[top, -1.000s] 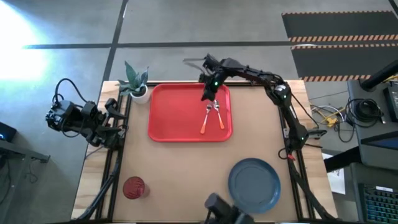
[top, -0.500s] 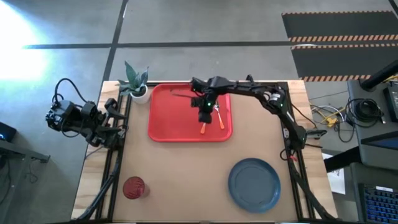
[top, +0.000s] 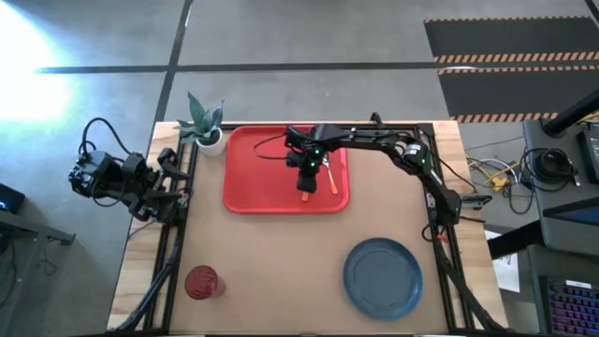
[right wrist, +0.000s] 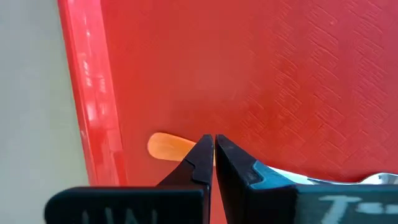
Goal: Pick and place plate/cup/fork/spoon on tray
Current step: Put the orange fork to the left of the orange spoon on the red tray
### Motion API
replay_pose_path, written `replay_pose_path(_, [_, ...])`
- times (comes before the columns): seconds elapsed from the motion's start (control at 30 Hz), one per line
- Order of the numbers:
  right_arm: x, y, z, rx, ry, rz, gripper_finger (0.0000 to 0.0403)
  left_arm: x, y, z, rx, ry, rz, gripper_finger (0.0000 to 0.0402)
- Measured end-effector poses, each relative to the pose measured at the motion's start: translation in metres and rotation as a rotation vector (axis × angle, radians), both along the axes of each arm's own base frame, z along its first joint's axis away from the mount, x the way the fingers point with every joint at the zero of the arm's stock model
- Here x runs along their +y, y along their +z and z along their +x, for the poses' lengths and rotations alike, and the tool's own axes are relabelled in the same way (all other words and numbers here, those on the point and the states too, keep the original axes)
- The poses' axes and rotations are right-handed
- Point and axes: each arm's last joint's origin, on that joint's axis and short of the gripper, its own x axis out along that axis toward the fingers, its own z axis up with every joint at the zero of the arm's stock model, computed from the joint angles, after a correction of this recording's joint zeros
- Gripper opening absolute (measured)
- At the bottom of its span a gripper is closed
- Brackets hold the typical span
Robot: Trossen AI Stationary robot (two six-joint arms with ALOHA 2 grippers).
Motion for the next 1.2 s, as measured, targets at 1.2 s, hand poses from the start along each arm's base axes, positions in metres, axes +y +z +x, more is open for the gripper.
replay_pose_path(1.2, [0.007, -0.040, 0.001, 0.005, -0.008, 0.188, 0.0008, 0.000, 0.000, 0.000, 0.002, 0.000, 0.000, 0.0225])
